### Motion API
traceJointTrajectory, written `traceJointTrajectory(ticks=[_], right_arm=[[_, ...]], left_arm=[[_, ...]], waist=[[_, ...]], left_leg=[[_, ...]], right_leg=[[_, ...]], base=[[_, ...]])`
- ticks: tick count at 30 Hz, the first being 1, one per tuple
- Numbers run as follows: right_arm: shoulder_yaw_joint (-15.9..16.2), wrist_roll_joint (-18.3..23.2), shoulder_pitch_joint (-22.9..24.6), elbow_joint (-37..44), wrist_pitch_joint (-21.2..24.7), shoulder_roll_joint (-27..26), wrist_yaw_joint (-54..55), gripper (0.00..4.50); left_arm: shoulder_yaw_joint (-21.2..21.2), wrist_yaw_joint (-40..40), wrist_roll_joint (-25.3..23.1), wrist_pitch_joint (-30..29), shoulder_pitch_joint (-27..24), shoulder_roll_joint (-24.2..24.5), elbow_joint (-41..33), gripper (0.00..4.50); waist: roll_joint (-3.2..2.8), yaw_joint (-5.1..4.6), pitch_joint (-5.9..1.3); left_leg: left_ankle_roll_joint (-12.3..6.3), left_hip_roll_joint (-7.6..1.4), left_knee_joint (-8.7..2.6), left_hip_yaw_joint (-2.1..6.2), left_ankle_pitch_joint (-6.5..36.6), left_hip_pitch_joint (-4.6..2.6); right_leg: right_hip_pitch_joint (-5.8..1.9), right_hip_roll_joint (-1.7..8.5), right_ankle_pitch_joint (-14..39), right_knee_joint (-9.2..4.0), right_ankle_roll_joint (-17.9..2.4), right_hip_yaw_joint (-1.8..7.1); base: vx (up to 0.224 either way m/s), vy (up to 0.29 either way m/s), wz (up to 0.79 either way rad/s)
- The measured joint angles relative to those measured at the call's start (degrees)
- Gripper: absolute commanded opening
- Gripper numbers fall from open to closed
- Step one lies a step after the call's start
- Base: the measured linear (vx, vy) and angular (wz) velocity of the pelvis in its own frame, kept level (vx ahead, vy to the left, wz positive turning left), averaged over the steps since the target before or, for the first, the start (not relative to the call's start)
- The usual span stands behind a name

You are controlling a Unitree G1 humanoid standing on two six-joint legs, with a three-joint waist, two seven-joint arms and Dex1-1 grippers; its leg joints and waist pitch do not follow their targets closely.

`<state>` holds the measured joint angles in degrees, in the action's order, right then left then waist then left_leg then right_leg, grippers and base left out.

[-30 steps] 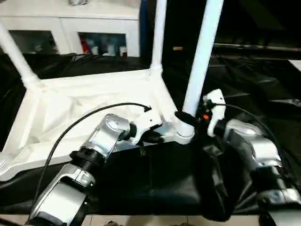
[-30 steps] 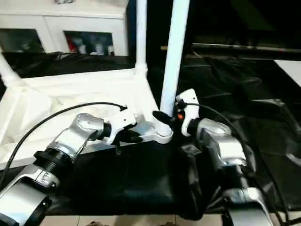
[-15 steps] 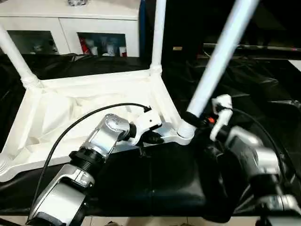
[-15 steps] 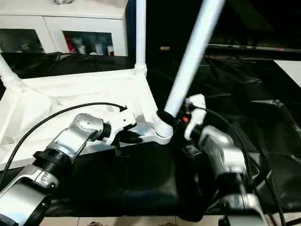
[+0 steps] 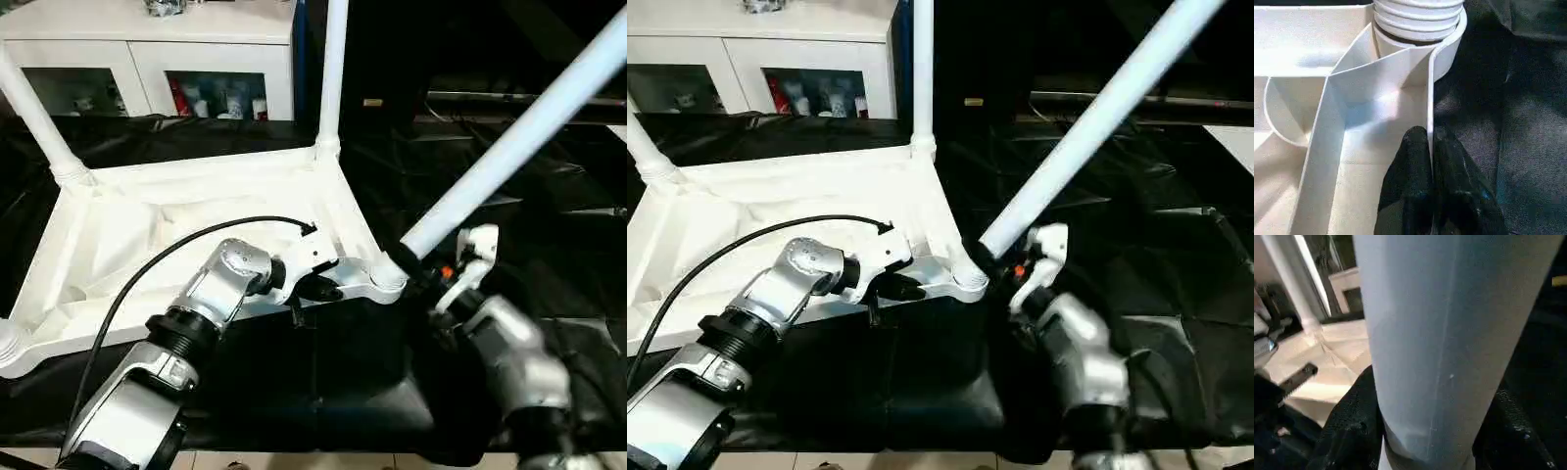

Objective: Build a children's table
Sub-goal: Insert table leg to table base

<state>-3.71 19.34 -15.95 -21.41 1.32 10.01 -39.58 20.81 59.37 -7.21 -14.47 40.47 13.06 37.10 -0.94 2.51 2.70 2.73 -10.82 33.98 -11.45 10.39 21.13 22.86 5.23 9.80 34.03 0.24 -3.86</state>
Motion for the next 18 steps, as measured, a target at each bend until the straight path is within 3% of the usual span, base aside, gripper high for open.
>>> traceJointTrajectory(ticks=[4, 10, 13, 18], right_arm=[[3.35, -3.39, -1.97, -0.26, -0.03, 2.84, -0.81, 1.90], [4.48, -4.26, -5.10, -2.07, 2.44, 5.19, -4.39, 1.90], [6.55, -4.38, -7.84, -3.15, 5.70, 8.32, -8.35, 1.90], [7.08, -4.51, -9.55, -5.24, 6.08, 9.39, -11.84, 1.90]], left_arm=[[0.43, -0.12, -0.46, 0.96, 0.09, 0.50, 0.17, 0.00], [0.91, -0.06, -0.49, 1.94, 0.08, 1.11, 0.17, 0.00], [0.96, 0.30, -0.49, 2.04, 0.12, 1.19, 0.17, 0.00], [1.24, 1.09, -0.45, 2.57, 0.14, 1.51, 0.17, 0.00]], waist=[[0.02, -0.36, -0.01], [0.17, -0.64, -0.03], [0.47, -0.65, -0.04], [1.04, -0.58, -0.15]], left_leg=[[0.00, 0.02, -0.01, 0.01, 0.00, -0.04], [0.00, 0.02, -0.03, 0.03, 0.00, -0.03], [0.00, 0.01, -0.04, 0.03, 0.00, -0.03], [0.00, 0.00, -0.13, 0.03, 0.00, -0.05]], right_leg=[[-0.02, 0.00, 0.01, -0.02, 0.02, 0.01], [-0.01, 0.00, 0.02, -0.03, 0.03, -0.01], [0.00, 0.00, 0.01, -0.03, 0.02, -0.01], [0.00, -0.01, 0.02, -0.04, 0.02, -0.04]], base=[[0.000, 0.000, 0.00], [0.000, 0.000, 0.00], [0.000, 0.000, 0.00], [0.000, 0.000, 0.00]])
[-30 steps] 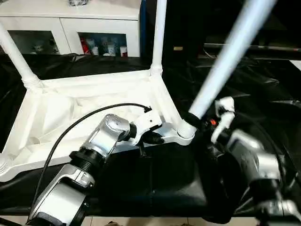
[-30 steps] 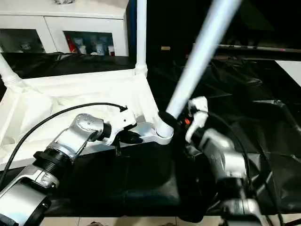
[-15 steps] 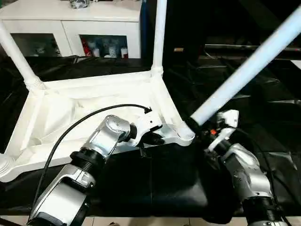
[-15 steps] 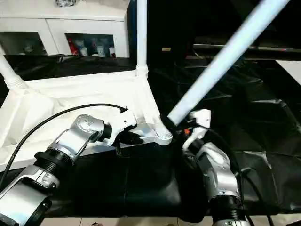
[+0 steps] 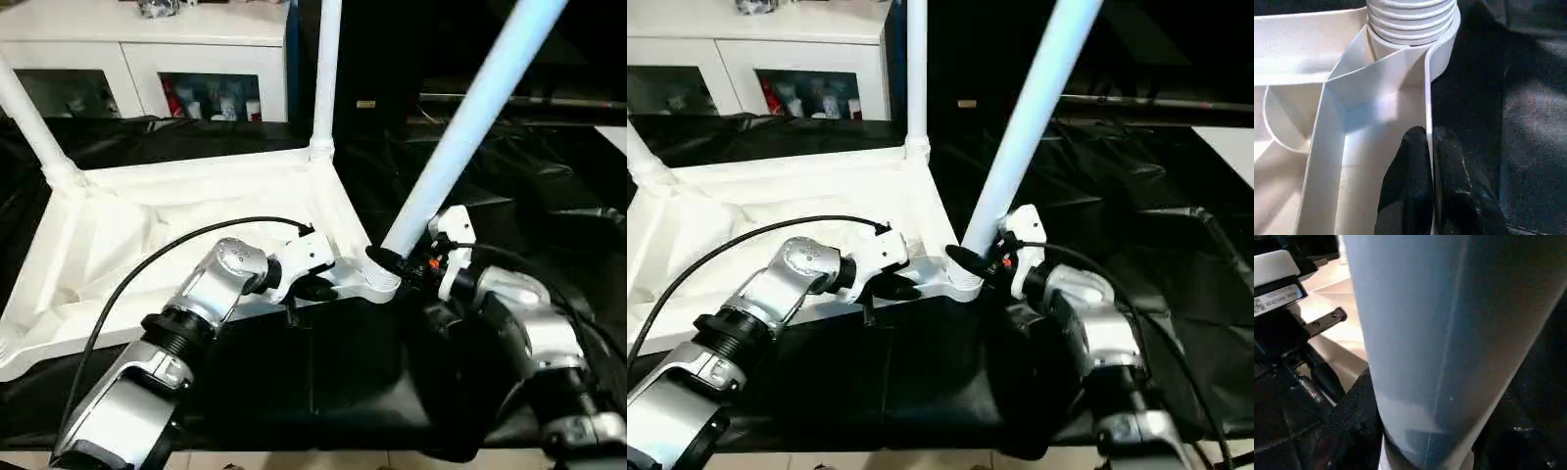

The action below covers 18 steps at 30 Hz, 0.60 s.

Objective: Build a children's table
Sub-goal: Insert table leg to table base

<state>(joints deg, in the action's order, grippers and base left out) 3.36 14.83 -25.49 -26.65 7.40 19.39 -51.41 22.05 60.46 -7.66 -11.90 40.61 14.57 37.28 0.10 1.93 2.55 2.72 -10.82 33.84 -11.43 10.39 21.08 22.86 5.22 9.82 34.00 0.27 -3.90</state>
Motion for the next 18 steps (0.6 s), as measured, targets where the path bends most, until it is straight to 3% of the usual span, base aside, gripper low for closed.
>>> traceJointTrajectory(ticks=[7, 18], right_arm=[[3.75, -1.26, -0.67, -0.68, -0.95, 1.58, -6.38, 1.90], [5.61, -0.98, -1.00, -1.05, -2.03, 1.71, -13.22, 1.90]], left_arm=[[0.92, 5.56, 1.04, 2.00, -1.33, 3.09, -1.77, 0.00], [2.45, 11.05, 1.50, 1.97, -2.66, 6.85, -5.30, 0.00]], waist=[[0.88, 0.05, -0.56], [1.24, -0.04, -0.78]], left_leg=[[0.02, -0.02, -0.25, 0.00, 0.01, -0.09], [0.14, -0.05, -0.34, 0.02, 0.09, -0.16]], right_leg=[[0.00, -0.04, 0.10, -0.02, 0.05, -0.01], [0.00, -0.09, 0.17, -0.04, 0.05, -0.01]], base=[[0.000, 0.000, 0.00], [0.000, 0.000, 0.00]])
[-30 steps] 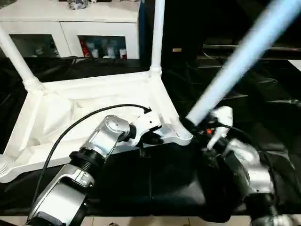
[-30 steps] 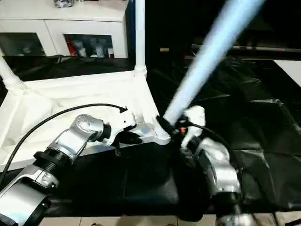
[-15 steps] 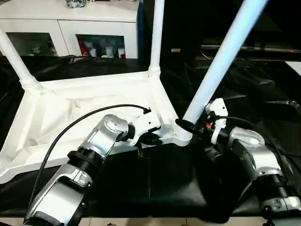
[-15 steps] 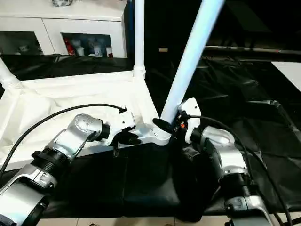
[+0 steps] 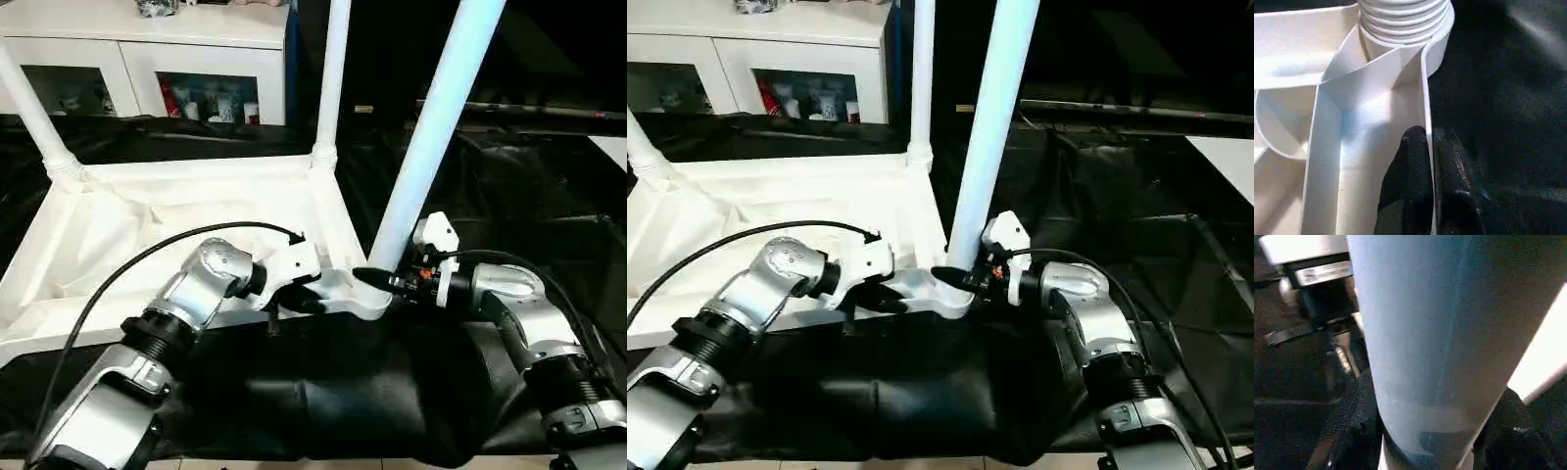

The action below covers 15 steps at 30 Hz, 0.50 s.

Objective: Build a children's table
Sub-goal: Insert table leg to table base, then rotate leg to tighten

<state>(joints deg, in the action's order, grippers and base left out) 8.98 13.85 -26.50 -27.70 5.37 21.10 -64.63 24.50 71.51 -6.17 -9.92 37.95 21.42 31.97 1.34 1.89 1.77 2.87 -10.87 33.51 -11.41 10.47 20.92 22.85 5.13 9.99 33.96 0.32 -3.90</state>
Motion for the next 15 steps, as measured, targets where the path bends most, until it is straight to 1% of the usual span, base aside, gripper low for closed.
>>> traceJointTrajectory(ticks=[3, 5, 8, 10, 12, 14, 15], right_arm=[[0.78, 0.34, 0.99, 1.63, -0.09, 0.23, -2.77, 1.90], [1.27, 0.75, 1.97, 2.53, -1.01, 0.45, -4.15, 1.90], [1.43, 0.78, 2.16, 2.58, -1.19, 0.53, -4.22, 1.90], [1.34, 0.77, 2.25, 2.32, -1.31, 0.53, -3.81, 1.90], [0.86, 0.73, 1.69, 1.03, -1.53, -0.30, -1.46, 1.90], [-0.32, -0.05, -0.37, -2.79, -1.77, -2.72, 4.96, 1.90], [-0.36, -0.28, -1.10, -3.92, -1.76, -3.19, 7.19, 1.90]], left_arm=[[0.70, 2.29, 0.25, 0.01, -0.90, 1.65, -2.12, 0.00], [1.25, 3.50, 0.35, 0.24, -1.35, 2.47, -3.21, 0.00], [1.22, 3.65, 0.12, 0.34, -1.35, 2.35, -3.06, 0.00], [0.91, 3.17, 0.14, 0.96, -1.28, 1.77, -2.19, 0.00], [0.29, 1.67, -0.04, 1.22, -0.97, 0.80, -0.76, 0.00], [-0.72, -2.45, -0.52, -0.49, -0.01, -0.67, 1.77, 0.00], [-0.98, -3.81, -0.72, -1.28, 0.45, -1.28, 2.58, 0.00]], waist=[[0.12, 0.10, -0.07], [0.27, 0.14, -0.17], [0.44, 0.14, -0.28], [0.45, 0.16, -0.31], [0.41, 0.14, -0.29], [0.20, -0.23, -0.03], [0.00, -0.42, 0.12]], left_leg=[[0.01, 0.00, -0.01, 0.00, 0.01, 0.00], [0.07, 0.00, 0.00, 0.00, 0.05, 0.00], [0.09, 0.02, 0.00, 0.00, 0.06, -0.01], [0.10, 0.02, -0.01, 0.00, 0.07, -0.10], [0.13, 0.03, -0.03, 0.01, 0.09, -0.32], [0.17, 0.05, 0.06, 0.08, 0.12, -0.83], [0.18, 0.06, 0.07, 0.24, 0.14, -0.95]], right_leg=[[-0.01, 0.00, 0.03, -0.01, -0.05, 0.01], [-0.03, 0.00, 0.07, -0.01, -0.10, 0.01], [-0.06, 0.00, 0.08, -0.03, -0.11, 0.02], [-0.15, 0.00, 0.16, -0.04, 0.02, 0.03], [-0.28, 0.01, 0.20, -0.04, 0.08, 0.03], [-0.34, 0.02, 0.24, -0.13, 0.15, -0.06], [-0.46, 0.05, 0.25, -0.44, 0.16, -0.28]], base=[[0.000, 0.000, 0.00], [0.000, 0.000, 0.00], [0.000, 0.000, 0.00], [0.000, 0.000, 0.00], [0.000, 0.000, 0.00], [-0.064, -0.002, -0.02], [-0.088, 0.012, -0.10]])
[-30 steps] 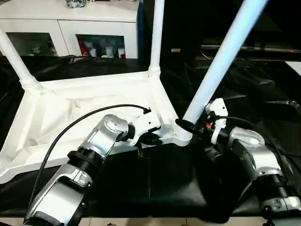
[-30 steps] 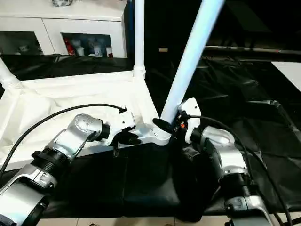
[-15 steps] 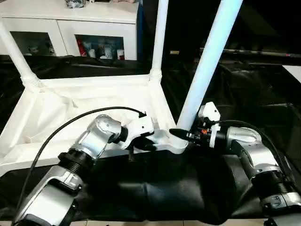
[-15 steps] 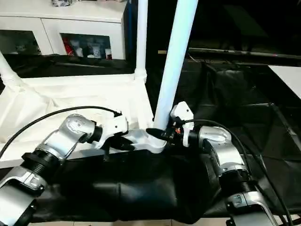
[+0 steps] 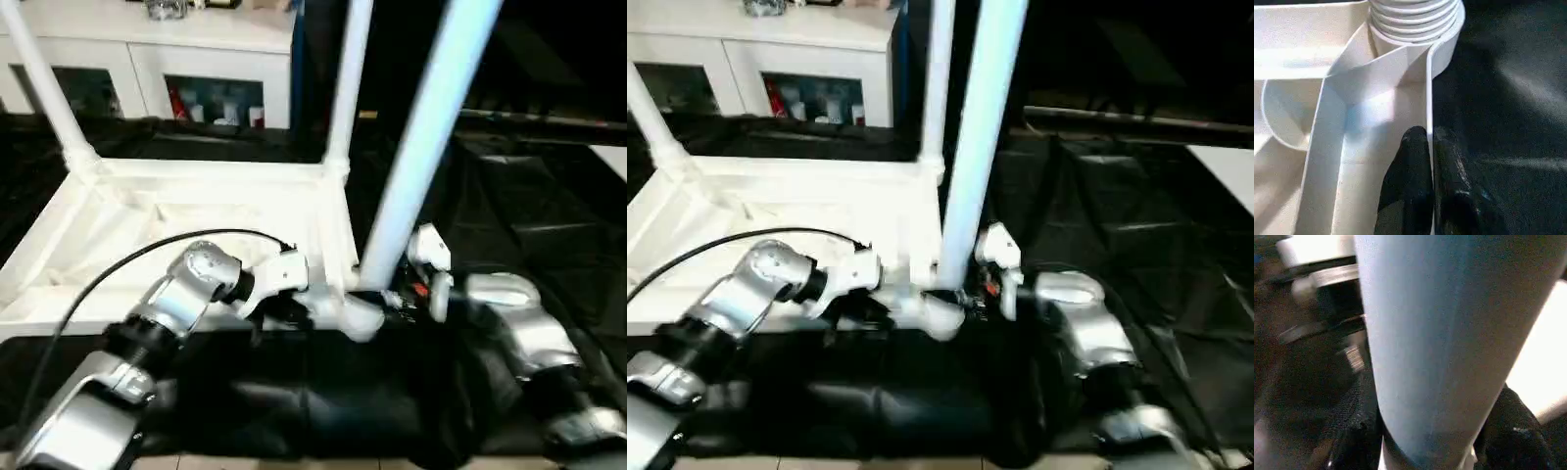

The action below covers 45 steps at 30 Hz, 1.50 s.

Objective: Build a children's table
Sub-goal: Rotate leg to tighten

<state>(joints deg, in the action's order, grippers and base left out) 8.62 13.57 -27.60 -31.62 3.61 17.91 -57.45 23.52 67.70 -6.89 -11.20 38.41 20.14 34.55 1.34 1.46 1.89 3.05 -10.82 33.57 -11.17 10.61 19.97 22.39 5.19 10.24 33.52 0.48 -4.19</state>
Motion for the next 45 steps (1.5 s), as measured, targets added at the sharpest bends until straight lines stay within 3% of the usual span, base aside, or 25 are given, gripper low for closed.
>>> traceJointTrajectory(ticks=[1, 4, 5, 6, 7, 8, 9, 10, 11, 12, 14, 21, 27, 30, 36, 45], right_arm=[[-0.27, -0.28, -0.51, -1.04, 0.01, -0.59, 2.26, 1.90], [-1.62, -1.65, -4.19, -6.01, 0.81, -3.82, 13.70, 1.89], [-2.23, -1.82, -5.16, -7.34, 0.82, -4.63, 16.80, 1.89], [-3.34, -1.97, -5.86, -9.17, 0.83, -5.56, 20.38, 1.89], [-3.79, -2.10, -7.05, -10.78, 1.16, -5.79, 23.34, 1.89], [-3.85, -2.24, -7.90, -11.83, 1.21, -6.17, 25.15, 1.89], [-3.85, -2.31, -8.64, -12.38, 1.21, -6.44, 26.65, 1.89], [-4.43, -2.41, -10.56, -14.53, 0.99, -7.77, 30.57, 1.89], [-4.90, -2.72, -11.55, -16.13, 0.90, -8.60, 33.61, 1.89], [-5.23, -2.87, -12.55, -17.52, 0.75, -9.21, 36.05, 1.89], [-6.39, -3.20, -14.50, -20.58, 0.47, -10.27, 40.65, 1.89], [-7.07, -4.19, -16.37, -23.81, -1.01, -11.28, 43.76, 1.89], [-7.47, -4.45, -16.97, -25.75, -3.52, -11.70, 42.29, 1.89], [-8.52, -4.41, -16.92, -26.31, -4.77, -11.51, 39.82, 2.59], [-8.64, -4.18, -16.27, -27.02, -5.46, -10.50, 35.07, 3.06], [-6.57, -2.88, -9.72, -13.50, -1.46, -4.55, 20.58, 3.89]], left_arm=[[-0.27, -1.53, -0.17, -0.80, 0.36, -0.71, 0.56, 0.00], [-1.82, -8.61, -0.60, -4.44, 2.34, -4.24, 3.90, 0.00], [-2.29, -10.90, -0.61, -5.93, 2.75, -5.76, 4.90, 0.00], [-2.74, -14.07, -1.01, -7.89, 3.27, -7.60, 5.81, 0.00], [-3.34, -16.97, -1.38, -9.18, 3.70, -9.15, 6.11, 0.00], [-3.82, -18.40, -1.41, -9.87, 3.90, -9.89, 6.27, 0.00], [-4.24, -19.40, -1.35, -10.57, 4.02, -10.66, 6.32, 0.00], [-5.17, -21.87, -1.32, -12.38, 4.26, -12.69, 6.49, 0.00], [-5.72, -24.13, -1.51, -13.66, 4.33, -14.09, 6.53, 0.00], [-6.20, -26.16, -1.58, -14.77, 4.40, -15.31, 6.54, 0.00], [-6.78, -30.98, -1.76, -15.50, 4.90, -18.17, 7.59, 0.00], [-7.56, -34.41, -1.72, -15.38, 5.61, -19.20, 9.28, 0.00], [-7.49, -33.81, -1.59, -14.44, 5.61, -18.31, 9.31, 0.00], [-7.46, -32.75, -1.27, -13.65, 5.59, -17.70, 9.29, 0.00], [-7.19, -29.88, -1.01, -10.69, 5.09, -15.40, 7.87, 0.00], [-6.18, -22.88, -0.56, -6.64, 4.62, -11.00, 4.71, 0.00]], waist=[[-0.41, -0.50, 0.23], [-2.10, -2.42, 1.30], [-2.43, -2.11, 1.62], [-1.51, -1.88, 1.38], [0.51, -1.16, 0.79], [0.55, -0.72, 0.87], [0.46, -0.11, 0.91], [-1.26, 0.64, 0.56], [-1.87, 0.44, 0.30], [-1.92, 0.24, 0.27], [-1.30, 0.21, 0.27], [-1.15, 0.23, 0.16], [-0.86, 0.28, 0.32], [-0.74, 0.40, 0.39], [-0.56, 0.72, 0.56], [-0.70, 2.20, 0.65]], left_leg=[[0.00, -0.03, -0.02, 0.56, 0.01, -0.05], [0.02, -0.21, -0.29, 2.89, 0.03, 0.08], [0.03, -0.09, -0.71, 2.76, 0.03, 0.26], [0.03, -0.02, -0.86, 1.67, 0.03, 0.04], [0.10, 0.50, -0.69, 0.73, 0.06, -0.31], [0.62, 0.78, 0.09, 1.09, 0.72, -0.24], [0.52, 0.77, 1.14, 1.97, 1.96, 0.15], [0.98, 0.77, 1.15, 3.53, 1.59, 0.93], [1.27, 0.65, 0.93, 4.16, 0.51, 0.98], [1.33, 0.63, 0.83, 4.47, 0.49, 1.13], [1.32, 0.64, 0.41, 4.27, 0.51, 0.97], [1.26, 0.69, -0.51, 3.83, 0.54, 1.03], [1.26, 0.60, -0.68, 3.33, 0.54, 0.99], [1.25, 0.48, -0.82, 2.97, 0.53, 0.97], [1.10, 0.44, -0.85, 2.36, 0.41, 1.12], [0.77, -0.89, -1.06, 1.28, -0.98, 2.09]], right_leg=[[-0.33, 0.04, 0.00, -0.67, 0.00, -0.72], [-2.43, 0.24, 0.60, -3.38, -0.59, -4.24], [-2.44, 0.31, 1.92, -1.03, -2.18, -4.08], [-2.82, 0.43, 3.08, 2.12, -3.52, -2.52], [-2.32, 0.98, 4.25, 3.31, -0.30, -0.62], [-1.72, 1.21, 4.40, 3.50, -0.06, -0.69], [-1.54, 1.41, 4.41, 3.39, -0.06, -1.27], [-1.47, 1.53, 4.39, 3.14, -0.06, -2.81], [-1.40, 1.25, 4.33, 2.89, -0.13, -3.12], [-1.43, 0.90, 4.24, 2.51, -0.29, -3.09], [-1.33, 0.77, 4.04, 2.05, -0.63, -2.83], [-1.44, 0.70, 3.79, 0.44, -0.96, -2.71], [-1.31, 0.70, 3.73, 0.42, -0.98, -2.46], [-1.23, 0.70, 3.33, 0.40, -1.17, -2.36], [-0.42, 0.70, 0.69, 0.50, -1.21, -1.75], [0.89, -0.10, 0.66, 0.62, -1.27, -1.62]], base=[[-0.078, 0.039, -0.17], [-0.094, 0.055, -0.17], [-0.131, 0.060, -0.15], [-0.103, -0.012, 0.05], [0.028, -0.088, 0.06], [0.028, -0.088, 0.06], [0.066, -0.044, -0.40], [0.044, 0.040, -0.58], [0.044, 0.040, -0.58], [0.003, 0.033, -0.21], [0.000, 0.000, 0.00], [0.000, 0.000, 0.00], [0.000, 0.000, 0.00], [0.000, 0.000, 0.00], [0.000, 0.000, 0.00], [0.000, 0.000, 0.00]])
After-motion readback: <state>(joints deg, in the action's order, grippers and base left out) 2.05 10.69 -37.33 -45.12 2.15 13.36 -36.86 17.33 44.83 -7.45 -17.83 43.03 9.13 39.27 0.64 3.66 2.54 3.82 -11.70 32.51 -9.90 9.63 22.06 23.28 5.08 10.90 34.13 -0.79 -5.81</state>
